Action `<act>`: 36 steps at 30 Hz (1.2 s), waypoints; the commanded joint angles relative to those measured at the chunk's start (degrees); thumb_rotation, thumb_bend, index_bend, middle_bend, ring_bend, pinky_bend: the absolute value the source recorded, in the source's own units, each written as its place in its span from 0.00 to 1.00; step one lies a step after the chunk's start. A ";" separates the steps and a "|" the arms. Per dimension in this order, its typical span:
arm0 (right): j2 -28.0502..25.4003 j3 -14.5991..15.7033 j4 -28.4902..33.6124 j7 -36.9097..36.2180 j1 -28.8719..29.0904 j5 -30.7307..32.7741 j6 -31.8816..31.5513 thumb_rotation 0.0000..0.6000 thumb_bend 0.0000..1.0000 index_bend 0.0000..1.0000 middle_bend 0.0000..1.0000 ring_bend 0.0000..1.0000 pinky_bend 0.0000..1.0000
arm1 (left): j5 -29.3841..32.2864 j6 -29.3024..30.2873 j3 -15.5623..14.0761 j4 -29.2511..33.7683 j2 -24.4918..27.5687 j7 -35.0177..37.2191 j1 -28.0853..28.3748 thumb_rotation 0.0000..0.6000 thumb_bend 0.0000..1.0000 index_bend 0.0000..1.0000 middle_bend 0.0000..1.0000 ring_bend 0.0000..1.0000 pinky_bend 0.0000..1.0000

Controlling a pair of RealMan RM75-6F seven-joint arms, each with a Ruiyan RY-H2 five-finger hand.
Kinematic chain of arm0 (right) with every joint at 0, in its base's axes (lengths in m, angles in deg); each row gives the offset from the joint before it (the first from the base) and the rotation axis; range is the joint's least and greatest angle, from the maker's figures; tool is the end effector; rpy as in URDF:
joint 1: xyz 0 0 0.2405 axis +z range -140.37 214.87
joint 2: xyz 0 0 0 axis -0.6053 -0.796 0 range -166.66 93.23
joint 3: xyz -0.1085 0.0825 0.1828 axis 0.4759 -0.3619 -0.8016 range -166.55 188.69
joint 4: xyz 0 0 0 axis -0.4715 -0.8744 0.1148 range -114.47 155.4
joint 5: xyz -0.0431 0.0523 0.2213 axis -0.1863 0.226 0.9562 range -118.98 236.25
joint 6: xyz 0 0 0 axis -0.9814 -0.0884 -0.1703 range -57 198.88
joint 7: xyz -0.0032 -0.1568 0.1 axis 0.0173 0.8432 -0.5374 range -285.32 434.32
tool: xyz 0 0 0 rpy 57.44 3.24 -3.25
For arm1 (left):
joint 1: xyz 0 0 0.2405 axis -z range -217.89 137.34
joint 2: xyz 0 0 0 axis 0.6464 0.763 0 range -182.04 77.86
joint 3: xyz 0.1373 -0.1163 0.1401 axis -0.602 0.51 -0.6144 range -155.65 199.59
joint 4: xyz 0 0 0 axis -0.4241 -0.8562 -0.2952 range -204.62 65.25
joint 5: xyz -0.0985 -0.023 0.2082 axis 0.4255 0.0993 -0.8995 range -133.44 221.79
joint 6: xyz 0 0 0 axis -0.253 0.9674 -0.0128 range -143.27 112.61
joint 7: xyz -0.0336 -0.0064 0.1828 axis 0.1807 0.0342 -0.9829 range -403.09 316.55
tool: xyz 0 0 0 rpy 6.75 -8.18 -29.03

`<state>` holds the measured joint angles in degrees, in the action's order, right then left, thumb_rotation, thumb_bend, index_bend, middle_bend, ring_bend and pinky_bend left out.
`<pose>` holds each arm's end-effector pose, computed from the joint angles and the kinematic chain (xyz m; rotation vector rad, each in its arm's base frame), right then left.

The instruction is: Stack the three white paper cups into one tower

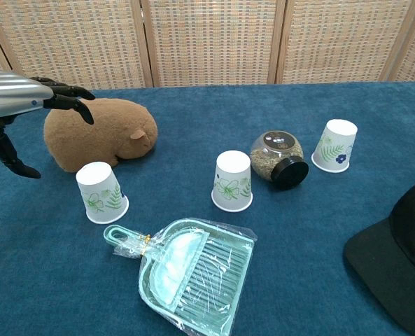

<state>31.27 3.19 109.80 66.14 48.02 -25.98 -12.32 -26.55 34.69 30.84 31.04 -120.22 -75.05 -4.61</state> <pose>-0.2687 -0.2719 0.1246 1.3335 -0.9393 1.1375 -0.1478 0.3367 0.0134 -2.0303 -0.6482 -0.6696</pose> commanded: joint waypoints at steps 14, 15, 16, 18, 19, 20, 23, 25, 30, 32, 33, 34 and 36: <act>0.02 -0.58 -1.52 -2.27 0.49 1.85 1.88 1.00 0.05 0.00 0.00 0.00 0.00 | 8.00 -3.38 -1.00 -4.92 -7.54 -5.81 6.48 1.00 0.13 0.26 0.00 0.00 0.00; 0.02 -0.61 -1.58 -2.40 0.51 1.96 1.98 1.00 0.05 0.00 0.00 0.00 0.00 | 8.32 -3.49 -1.13 -5.12 -7.81 -5.99 6.75 1.00 0.13 0.27 0.00 0.00 0.00; 0.01 -0.64 -1.66 -2.48 0.53 2.06 2.07 1.00 0.05 0.00 0.00 0.00 0.00 | 8.64 -3.60 -1.24 -5.32 -8.09 -6.10 7.00 1.00 0.13 0.27 0.00 0.00 0.00; 0.03 -0.67 -1.81 -2.63 0.59 2.22 2.30 1.00 0.05 0.00 0.00 0.00 0.00 | 9.25 -3.77 -1.49 -5.72 -8.60 -6.29 7.44 1.00 0.13 0.29 0.00 0.00 0.00; 0.05 -0.71 -1.89 -2.75 0.62 2.35 2.41 1.00 0.05 0.00 0.00 0.00 0.00 | 9.47 -3.93 -1.69 -5.97 -8.89 -6.39 7.67 1.00 0.13 0.30 0.00 0.00 0.00; 0.06 -0.74 -1.94 -2.79 0.64 2.42 2.47 1.00 0.05 0.00 0.00 0.00 0.00 | 9.55 -3.97 -1.78 -6.10 -9.02 -6.45 7.78 1.00 0.13 0.32 0.00 0.00 0.00; 0.09 -0.81 -2.22 -3.09 0.74 2.73 2.85 1.00 0.05 0.00 0.00 0.00 0.00 | 10.30 -4.08 -2.20 -6.97 -9.87 -6.49 8.38 1.00 0.15 0.37 0.00 0.00 0.00; 0.10 -0.85 -2.31 -3.20 0.75 2.88 2.96 1.00 0.05 0.00 0.00 0.00 0.00 | 10.65 -4.07 -2.38 -7.39 -10.16 -6.44 8.68 1.00 0.18 0.38 0.00 0.00 0.00; 0.15 -0.94 -2.55 -3.38 0.83 3.23 3.31 1.00 0.05 0.00 0.00 0.00 0.00 | 11.55 -4.08 -2.93 -8.30 -10.72 -5.97 9.36 1.00 0.24 0.42 0.00 0.00 0.00; 0.21 -0.99 -2.66 -3.37 0.85 3.35 3.36 1.00 0.05 0.00 0.00 0.00 0.00 | 11.58 -3.96 -3.08 -8.41 -10.73 -5.72 9.50 1.00 0.24 0.43 0.00 0.00 0.00; 0.24 -1.01 -2.69 -3.41 0.87 3.38 3.41 1.00 0.05 0.00 0.00 0.00 0.00 | 11.57 -3.89 -3.18 -8.42 -10.68 -5.62 9.56 1.00 0.24 0.43 0.00 0.00 0.00; 0.25 -1.03 -2.71 -3.44 0.91 3.43 3.49 1.00 0.05 0.00 0.00 0.00 0.00 | 11.50 -3.74 -3.26 -8.38 -10.55 -5.41 9.64 1.00 0.24 0.43 0.00 0.00 0.00; 0.26 -1.06 -2.77 -3.42 0.91 3.51 3.51 1.00 0.05 0.00 0.00 0.00 0.00 | 11.29 -3.44 -3.33 -8.14 -10.32 -5.10 9.71 1.00 0.24 0.43 0.00 0.00 0.00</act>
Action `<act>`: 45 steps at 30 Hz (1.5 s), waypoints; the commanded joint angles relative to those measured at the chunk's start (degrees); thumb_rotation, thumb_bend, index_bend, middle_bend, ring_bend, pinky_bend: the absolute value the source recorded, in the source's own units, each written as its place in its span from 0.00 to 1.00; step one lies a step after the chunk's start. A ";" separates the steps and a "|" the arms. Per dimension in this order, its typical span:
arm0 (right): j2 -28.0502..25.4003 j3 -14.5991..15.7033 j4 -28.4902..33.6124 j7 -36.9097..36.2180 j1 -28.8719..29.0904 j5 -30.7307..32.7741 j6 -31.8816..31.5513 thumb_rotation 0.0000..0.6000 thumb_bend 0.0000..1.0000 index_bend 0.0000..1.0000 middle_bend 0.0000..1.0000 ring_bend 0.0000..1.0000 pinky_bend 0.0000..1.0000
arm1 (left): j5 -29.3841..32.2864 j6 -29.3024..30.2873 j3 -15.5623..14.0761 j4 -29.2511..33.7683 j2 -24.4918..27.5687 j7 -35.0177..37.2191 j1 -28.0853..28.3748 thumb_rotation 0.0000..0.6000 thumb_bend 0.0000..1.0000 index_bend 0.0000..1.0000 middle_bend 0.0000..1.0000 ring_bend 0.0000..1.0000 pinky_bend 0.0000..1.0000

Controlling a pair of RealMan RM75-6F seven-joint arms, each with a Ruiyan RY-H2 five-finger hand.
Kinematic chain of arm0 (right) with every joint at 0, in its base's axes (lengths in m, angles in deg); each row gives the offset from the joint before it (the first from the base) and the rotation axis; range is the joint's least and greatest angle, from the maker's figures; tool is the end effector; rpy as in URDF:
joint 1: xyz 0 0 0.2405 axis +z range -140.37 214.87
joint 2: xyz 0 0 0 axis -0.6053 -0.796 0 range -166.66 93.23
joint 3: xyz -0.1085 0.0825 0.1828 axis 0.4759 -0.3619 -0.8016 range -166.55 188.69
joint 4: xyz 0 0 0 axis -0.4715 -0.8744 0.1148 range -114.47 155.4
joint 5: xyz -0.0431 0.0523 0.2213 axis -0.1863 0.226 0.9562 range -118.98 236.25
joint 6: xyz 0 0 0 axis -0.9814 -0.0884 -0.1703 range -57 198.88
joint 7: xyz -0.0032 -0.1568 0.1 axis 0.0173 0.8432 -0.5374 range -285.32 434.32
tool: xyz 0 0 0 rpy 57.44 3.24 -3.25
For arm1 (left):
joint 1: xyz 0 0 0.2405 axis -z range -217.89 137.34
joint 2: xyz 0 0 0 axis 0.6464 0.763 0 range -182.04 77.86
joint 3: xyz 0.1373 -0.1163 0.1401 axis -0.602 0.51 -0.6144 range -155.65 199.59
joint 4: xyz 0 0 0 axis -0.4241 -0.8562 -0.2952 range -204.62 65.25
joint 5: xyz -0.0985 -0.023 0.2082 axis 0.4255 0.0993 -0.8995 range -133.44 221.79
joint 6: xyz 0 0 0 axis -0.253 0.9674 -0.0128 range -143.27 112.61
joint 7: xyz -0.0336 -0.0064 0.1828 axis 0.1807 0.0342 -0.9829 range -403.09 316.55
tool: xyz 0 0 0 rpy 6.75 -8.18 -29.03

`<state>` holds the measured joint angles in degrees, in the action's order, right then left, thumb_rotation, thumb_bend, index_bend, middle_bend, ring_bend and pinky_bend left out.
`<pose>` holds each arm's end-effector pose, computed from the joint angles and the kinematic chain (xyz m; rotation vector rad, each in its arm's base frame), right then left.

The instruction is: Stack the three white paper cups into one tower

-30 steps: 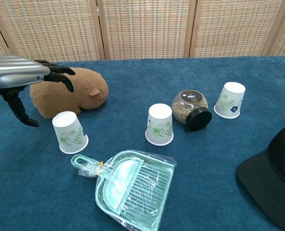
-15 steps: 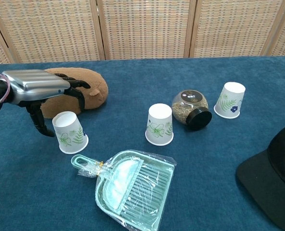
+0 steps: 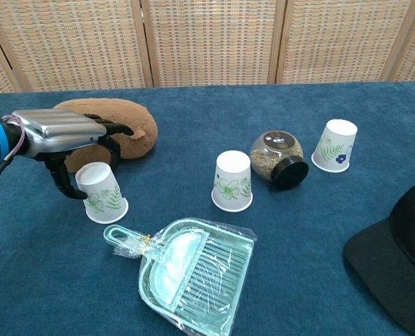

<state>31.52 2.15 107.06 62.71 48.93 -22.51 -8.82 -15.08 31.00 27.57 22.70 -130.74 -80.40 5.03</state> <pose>-0.2868 -0.2833 0.1266 1.2919 -1.0031 1.1122 -0.1358 0.3511 -0.0466 -2.1209 -0.6779 -0.5762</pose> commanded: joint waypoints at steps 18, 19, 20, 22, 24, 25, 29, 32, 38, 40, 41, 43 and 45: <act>0.10 -0.34 -0.76 -0.77 0.03 1.06 0.67 1.00 0.05 0.00 0.00 0.00 0.00 | 1.04 3.04 5.73 5.62 3.65 2.48 4.51 1.00 0.24 0.43 0.00 0.00 0.00; 0.10 -0.38 -0.84 -0.91 0.04 1.19 0.80 1.00 0.05 0.00 0.00 0.00 0.00 | 1.47 2.99 6.17 5.56 3.33 2.56 4.98 1.00 0.24 0.43 0.00 0.00 0.00; 0.09 -0.41 -0.92 -1.06 0.05 1.35 0.93 1.00 0.05 0.00 0.00 0.00 0.00 | 1.93 3.01 6.53 5.40 2.97 2.65 5.38 1.00 0.24 0.43 0.00 0.00 0.00; 0.10 -0.49 -1.18 -1.29 0.07 1.72 1.25 1.00 0.05 0.00 0.00 0.00 0.00 | 2.81 3.11 7.55 4.99 1.90 3.09 6.33 1.00 0.24 0.43 0.00 0.00 0.00; 0.18 -0.58 -1.48 -1.50 0.12 2.08 1.57 1.00 0.05 0.00 0.00 0.00 0.00 | 3.54 2.74 8.32 4.22 0.68 3.02 7.64 1.00 0.24 0.43 0.00 0.00 0.00; 0.22 -0.60 -1.65 -1.58 0.17 2.23 1.76 1.00 0.05 0.00 0.00 0.00 0.00 | 3.83 2.52 8.61 3.78 0.05 2.82 8.35 1.00 0.24 0.43 0.00 0.00 0.00; 0.31 -0.66 -2.34 -2.27 0.29 2.78 2.54 1.00 0.05 0.00 0.00 0.00 0.00 | 5.51 1.72 9.40 2.02 -2.31 1.57 11.21 1.00 0.24 0.43 0.00 0.00 0.00; 0.26 -0.80 -2.83 -2.85 0.27 3.19 2.85 1.00 0.05 0.00 0.00 0.00 0.00 | 6.15 1.60 9.85 1.09 -3.70 0.74 12.94 1.00 0.24 0.43 0.00 0.00 0.00; 0.19 -1.23 -3.88 -4.33 0.17 4.58 3.80 1.00 0.05 0.00 0.00 0.00 0.00 | 8.41 0.72 10.78 -1.16 -6.44 0.23 16.36 1.00 0.24 0.43 0.00 0.00 0.00; 0.11 -1.44 -4.24 -4.97 0.13 5.04 4.09 1.00 0.05 0.00 0.00 0.00 0.00 | 9.08 0.31 10.71 -2.00 -7.25 -0.08 17.44 1.00 0.24 0.43 0.00 0.00 0.00; 0.10 -1.49 -4.37 -5.17 0.13 5.12 4.16 1.00 0.05 0.00 0.00 0.00 0.00 | 9.27 0.19 10.68 -2.27 -7.58 -0.09 17.80 1.00 0.24 0.43 0.00 0.00 0.00; 0.08 -1.62 -4.73 -5.69 0.11 5.44 4.44 1.00 0.05 0.00 0.00 0.00 0.00 | 9.66 -0.06 10.53 -2.81 -8.31 0.01 18.55 1.00 0.24 0.43 0.00 0.00 0.00; 0.07 -1.70 -4.97 -6.04 0.12 5.64 4.70 1.00 0.05 0.00 0.00 0.00 0.00 | 9.89 -0.23 10.37 -3.17 -8.79 0.11 19.06 1.00 0.24 0.43 0.00 0.00 0.00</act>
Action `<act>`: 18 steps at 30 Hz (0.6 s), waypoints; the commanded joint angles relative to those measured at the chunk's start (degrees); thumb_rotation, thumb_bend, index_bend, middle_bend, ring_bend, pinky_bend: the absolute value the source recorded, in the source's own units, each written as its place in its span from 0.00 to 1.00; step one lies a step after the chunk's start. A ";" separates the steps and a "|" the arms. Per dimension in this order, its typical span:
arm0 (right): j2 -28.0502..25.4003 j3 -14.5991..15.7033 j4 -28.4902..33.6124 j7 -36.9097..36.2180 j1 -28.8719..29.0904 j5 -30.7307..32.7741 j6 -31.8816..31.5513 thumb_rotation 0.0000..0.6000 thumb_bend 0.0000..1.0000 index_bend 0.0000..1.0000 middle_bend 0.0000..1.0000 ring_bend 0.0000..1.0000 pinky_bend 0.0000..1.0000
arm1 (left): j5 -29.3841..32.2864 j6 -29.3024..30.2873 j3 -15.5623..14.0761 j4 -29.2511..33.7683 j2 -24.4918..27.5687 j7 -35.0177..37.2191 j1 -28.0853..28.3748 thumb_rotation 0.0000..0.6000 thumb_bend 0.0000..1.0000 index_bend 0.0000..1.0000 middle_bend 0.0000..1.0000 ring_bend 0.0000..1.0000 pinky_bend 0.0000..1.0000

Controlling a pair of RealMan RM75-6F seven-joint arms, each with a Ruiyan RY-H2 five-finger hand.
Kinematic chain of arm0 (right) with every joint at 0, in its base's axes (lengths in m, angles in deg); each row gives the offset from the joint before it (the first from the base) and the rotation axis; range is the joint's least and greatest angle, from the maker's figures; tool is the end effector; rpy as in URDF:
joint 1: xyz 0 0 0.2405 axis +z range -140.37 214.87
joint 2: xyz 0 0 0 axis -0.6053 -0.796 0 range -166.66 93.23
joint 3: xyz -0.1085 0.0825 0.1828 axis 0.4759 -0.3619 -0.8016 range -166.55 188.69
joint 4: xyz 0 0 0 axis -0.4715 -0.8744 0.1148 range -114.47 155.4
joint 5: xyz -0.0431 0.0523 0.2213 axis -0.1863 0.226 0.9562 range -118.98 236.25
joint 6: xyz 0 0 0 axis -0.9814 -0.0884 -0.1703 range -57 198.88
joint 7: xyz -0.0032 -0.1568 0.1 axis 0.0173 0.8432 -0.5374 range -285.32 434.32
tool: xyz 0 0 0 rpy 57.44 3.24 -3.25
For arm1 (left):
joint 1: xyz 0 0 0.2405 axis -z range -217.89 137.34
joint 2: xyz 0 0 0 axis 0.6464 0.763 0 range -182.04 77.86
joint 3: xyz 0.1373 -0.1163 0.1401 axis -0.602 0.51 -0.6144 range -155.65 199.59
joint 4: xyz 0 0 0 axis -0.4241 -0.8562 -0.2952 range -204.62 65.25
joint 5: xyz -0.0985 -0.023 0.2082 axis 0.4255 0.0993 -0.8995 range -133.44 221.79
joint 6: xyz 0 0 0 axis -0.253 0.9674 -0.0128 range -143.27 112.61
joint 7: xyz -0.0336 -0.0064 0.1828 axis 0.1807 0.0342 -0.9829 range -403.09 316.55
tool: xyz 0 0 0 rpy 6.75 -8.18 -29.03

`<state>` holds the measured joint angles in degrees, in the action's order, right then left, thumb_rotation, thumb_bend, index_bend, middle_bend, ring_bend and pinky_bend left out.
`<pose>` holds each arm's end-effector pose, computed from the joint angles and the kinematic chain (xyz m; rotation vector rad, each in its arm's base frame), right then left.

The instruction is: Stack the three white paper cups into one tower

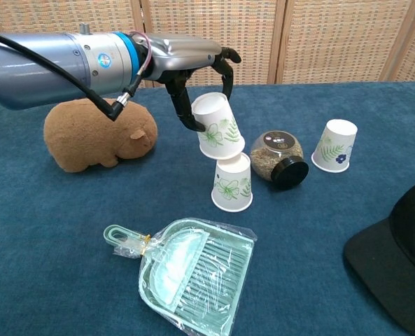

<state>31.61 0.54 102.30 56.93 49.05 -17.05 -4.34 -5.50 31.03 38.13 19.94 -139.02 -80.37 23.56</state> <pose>-0.3227 -0.2928 0.1389 1.1834 -1.0918 1.0737 0.0309 0.3873 -0.0585 -2.1311 -0.6224 -0.9371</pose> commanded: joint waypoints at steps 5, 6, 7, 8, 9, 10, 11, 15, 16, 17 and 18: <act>-0.04 -0.29 -0.69 -0.90 0.00 0.53 0.55 1.00 0.05 0.00 0.00 0.00 0.00 | 0.68 -0.53 -0.56 -0.59 -1.34 0.82 1.50 1.00 0.24 0.43 0.00 0.00 0.00; -0.03 -0.31 -0.76 -0.97 -0.01 0.58 0.60 1.00 0.05 0.00 0.00 0.00 0.00 | 0.62 -0.50 -0.63 -0.48 -1.39 1.01 1.59 1.00 0.24 0.43 0.00 0.00 0.00; -0.02 -0.35 -0.81 -1.03 0.00 0.64 0.66 1.00 0.05 0.00 0.00 0.00 0.00 | 0.56 -0.47 -0.70 -0.38 -1.40 1.21 1.65 1.00 0.24 0.43 0.00 0.00 0.00; 0.02 -0.37 -0.87 -1.09 0.01 0.69 0.73 1.00 0.05 0.00 0.00 0.00 0.00 | 0.41 -0.44 -0.83 -0.16 -1.36 1.52 1.72 1.00 0.24 0.43 0.00 0.00 0.00; 0.03 -0.37 -0.90 -1.09 0.02 0.71 0.79 1.00 0.05 0.00 0.00 0.00 0.00 | 0.30 -0.42 -0.93 -0.03 -1.30 1.70 1.76 1.00 0.24 0.43 0.00 0.00 0.00; 0.05 -0.37 -0.92 -1.09 0.02 0.71 0.83 1.00 0.05 0.00 0.00 0.00 0.00 | 0.19 -0.38 -1.06 0.13 -1.23 1.85 1.78 1.00 0.24 0.43 0.00 0.00 0.00; 0.08 -0.36 -0.92 -1.05 0.04 0.69 0.87 1.00 0.05 0.00 0.00 0.00 0.00 | 0.07 -0.36 -1.18 0.26 -1.16 1.99 1.82 1.00 0.24 0.43 0.00 0.00 0.00; 0.16 -0.32 -0.86 -0.73 0.08 0.54 0.85 1.00 0.05 0.00 0.00 0.00 0.00 | -0.62 0.13 -1.42 0.96 -0.93 2.77 1.83 1.00 0.24 0.43 0.00 0.00 0.00; 0.16 -0.31 -0.81 -0.66 0.08 0.52 0.83 1.00 0.05 0.00 0.00 0.00 0.00 | -0.82 0.30 -1.45 1.16 -0.82 2.98 1.79 1.00 0.24 0.43 0.00 0.00 0.00; 0.18 -0.31 -0.78 -0.59 0.07 0.51 0.82 1.00 0.05 0.00 0.00 0.00 0.00 | -0.98 0.45 -1.52 1.29 -0.70 3.11 1.78 1.00 0.24 0.43 0.00 0.00 0.00; 0.19 -0.30 -0.75 -0.52 0.07 0.49 0.82 1.00 0.05 0.00 0.00 0.00 0.00 | -1.10 0.55 -1.60 1.40 -0.57 3.20 1.78 1.00 0.24 0.43 0.00 0.00 0.00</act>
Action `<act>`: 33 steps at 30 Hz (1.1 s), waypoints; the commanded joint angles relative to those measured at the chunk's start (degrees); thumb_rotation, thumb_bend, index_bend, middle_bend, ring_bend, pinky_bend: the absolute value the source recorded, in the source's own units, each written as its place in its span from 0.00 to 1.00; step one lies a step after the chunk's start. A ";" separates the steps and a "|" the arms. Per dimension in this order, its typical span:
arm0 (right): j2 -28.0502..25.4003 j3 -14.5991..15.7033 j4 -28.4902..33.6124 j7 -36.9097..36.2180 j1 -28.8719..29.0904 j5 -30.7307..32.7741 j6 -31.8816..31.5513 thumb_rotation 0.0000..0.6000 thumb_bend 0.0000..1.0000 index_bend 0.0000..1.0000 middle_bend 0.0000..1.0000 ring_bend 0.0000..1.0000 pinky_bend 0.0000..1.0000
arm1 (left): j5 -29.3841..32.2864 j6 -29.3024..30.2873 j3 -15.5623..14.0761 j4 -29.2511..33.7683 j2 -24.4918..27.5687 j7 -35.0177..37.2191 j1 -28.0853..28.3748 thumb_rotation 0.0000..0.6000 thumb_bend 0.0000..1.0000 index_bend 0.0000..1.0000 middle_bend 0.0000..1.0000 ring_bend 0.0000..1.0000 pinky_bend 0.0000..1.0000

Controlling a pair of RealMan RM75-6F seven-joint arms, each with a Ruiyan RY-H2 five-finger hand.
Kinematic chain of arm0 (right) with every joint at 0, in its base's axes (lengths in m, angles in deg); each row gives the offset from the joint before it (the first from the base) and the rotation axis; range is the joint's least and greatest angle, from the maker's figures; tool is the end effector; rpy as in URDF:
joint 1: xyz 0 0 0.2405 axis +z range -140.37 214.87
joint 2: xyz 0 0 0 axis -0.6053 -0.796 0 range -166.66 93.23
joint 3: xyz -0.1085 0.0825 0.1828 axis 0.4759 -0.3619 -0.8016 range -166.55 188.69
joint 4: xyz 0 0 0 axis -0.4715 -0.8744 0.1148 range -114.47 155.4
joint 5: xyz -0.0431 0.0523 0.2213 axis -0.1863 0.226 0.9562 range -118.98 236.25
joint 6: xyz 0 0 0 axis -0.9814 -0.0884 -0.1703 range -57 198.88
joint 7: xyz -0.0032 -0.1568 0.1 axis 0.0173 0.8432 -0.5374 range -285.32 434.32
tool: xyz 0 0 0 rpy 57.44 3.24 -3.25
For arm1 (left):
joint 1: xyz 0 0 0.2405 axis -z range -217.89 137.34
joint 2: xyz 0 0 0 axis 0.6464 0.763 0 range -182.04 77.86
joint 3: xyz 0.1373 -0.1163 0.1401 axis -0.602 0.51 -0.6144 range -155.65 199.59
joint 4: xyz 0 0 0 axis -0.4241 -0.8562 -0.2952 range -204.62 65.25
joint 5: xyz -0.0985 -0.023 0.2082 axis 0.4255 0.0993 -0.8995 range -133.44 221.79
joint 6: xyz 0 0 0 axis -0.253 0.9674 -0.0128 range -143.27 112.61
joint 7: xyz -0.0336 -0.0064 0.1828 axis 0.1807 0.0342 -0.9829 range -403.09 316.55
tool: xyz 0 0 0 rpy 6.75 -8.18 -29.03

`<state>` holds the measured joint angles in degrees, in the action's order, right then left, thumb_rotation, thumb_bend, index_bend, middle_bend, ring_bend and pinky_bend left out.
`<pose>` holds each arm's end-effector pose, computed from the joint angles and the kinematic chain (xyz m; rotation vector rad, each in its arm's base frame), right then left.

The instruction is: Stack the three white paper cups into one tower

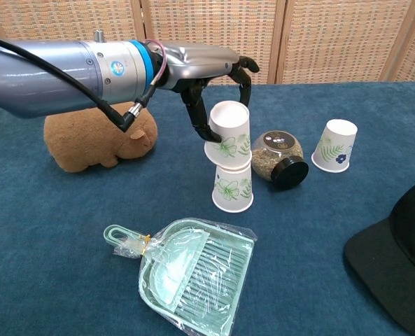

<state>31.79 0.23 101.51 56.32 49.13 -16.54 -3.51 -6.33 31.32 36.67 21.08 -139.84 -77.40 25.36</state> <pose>-0.3269 -0.2947 0.1396 1.1731 -1.1021 1.0680 0.0425 0.3724 -0.0691 -2.1820 -0.6473 -0.9761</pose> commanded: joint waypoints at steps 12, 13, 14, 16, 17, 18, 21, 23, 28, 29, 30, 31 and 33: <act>0.03 0.06 0.41 0.71 -0.02 -0.13 0.04 1.00 0.05 0.00 0.00 0.00 0.00 | -1.39 0.92 -1.19 1.54 1.13 1.97 0.12 1.00 0.24 0.43 0.00 0.00 0.00; 0.01 0.02 0.42 0.68 -0.03 -0.08 0.05 1.00 0.05 0.00 0.00 0.00 0.00 | -1.26 0.84 -1.28 1.46 1.01 2.09 0.23 1.00 0.24 0.43 0.00 0.00 0.00; -0.01 -0.01 0.41 0.63 -0.05 0.00 0.07 1.00 0.05 0.00 0.00 0.00 0.00 | -1.17 0.82 -1.42 1.35 0.87 2.13 0.33 1.00 0.24 0.42 0.00 0.00 0.00; -0.07 -0.09 0.41 0.50 -0.09 0.15 0.14 1.00 0.05 0.00 0.00 0.00 0.00 | -0.96 0.74 -1.74 0.93 0.50 2.11 0.57 1.00 0.23 0.40 0.00 0.00 0.00; -0.10 -0.10 0.41 0.41 -0.11 0.18 0.17 1.00 0.05 0.00 0.00 0.00 0.00 | -0.80 0.64 -1.83 0.78 0.36 2.12 0.67 1.00 0.23 0.38 0.00 0.00 0.00; -0.14 -0.12 0.41 0.27 -0.13 0.19 0.19 1.00 0.05 0.00 0.00 0.00 0.00 | -0.54 0.54 -1.95 0.44 0.13 2.11 0.82 1.00 0.23 0.34 0.00 0.00 0.00; -0.22 -0.15 0.35 -0.07 -0.17 0.10 0.15 1.00 0.05 0.00 0.00 0.00 0.00 | 0.18 0.29 -2.13 -0.40 -0.47 2.17 1.19 1.00 0.20 0.26 0.00 0.00 0.00; -0.24 -0.18 0.29 -0.22 -0.18 0.05 0.13 1.00 0.05 0.00 0.00 0.00 0.00 | 0.84 0.08 -2.38 -0.73 -0.65 1.90 1.43 1.00 0.19 0.22 0.00 0.00 0.00; -0.23 -0.17 0.16 -0.44 -0.21 -0.10 0.09 1.00 0.05 0.00 0.00 0.00 0.00 | 2.02 1.16 -2.82 -0.90 -0.62 0.98 1.52 1.00 0.19 0.17 0.00 0.00 0.00; -0.23 -0.14 0.14 -0.44 -0.22 -0.17 0.06 1.00 0.05 0.00 0.00 0.00 0.00 | 2.10 1.83 -2.75 -0.45 -0.33 1.11 1.25 1.00 0.19 0.17 0.00 0.00 0.00; -0.22 -0.14 0.13 -0.43 -0.22 -0.20 0.03 1.00 0.05 0.00 0.00 0.00 0.00 | 2.00 2.51 -2.66 0.05 -0.03 1.36 0.91 1.00 0.19 0.17 0.00 0.00 0.00; -0.22 -0.15 0.14 -0.43 -0.22 -0.24 -0.01 1.00 0.05 0.00 0.00 0.00 0.00 | 1.76 3.37 -2.59 0.70 0.40 1.65 0.44 1.00 0.19 0.16 0.00 0.00 0.00; -0.23 -0.12 0.19 -0.42 -0.25 -0.41 -0.15 1.00 0.05 0.00 0.00 0.00 0.00 | 0.50 6.67 -2.94 2.83 1.75 2.09 -1.42 1.00 0.19 0.15 0.00 0.00 0.00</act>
<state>31.56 0.10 101.70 55.90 48.88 -16.92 -3.63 -4.78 35.41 33.95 22.07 -139.33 -75.81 25.54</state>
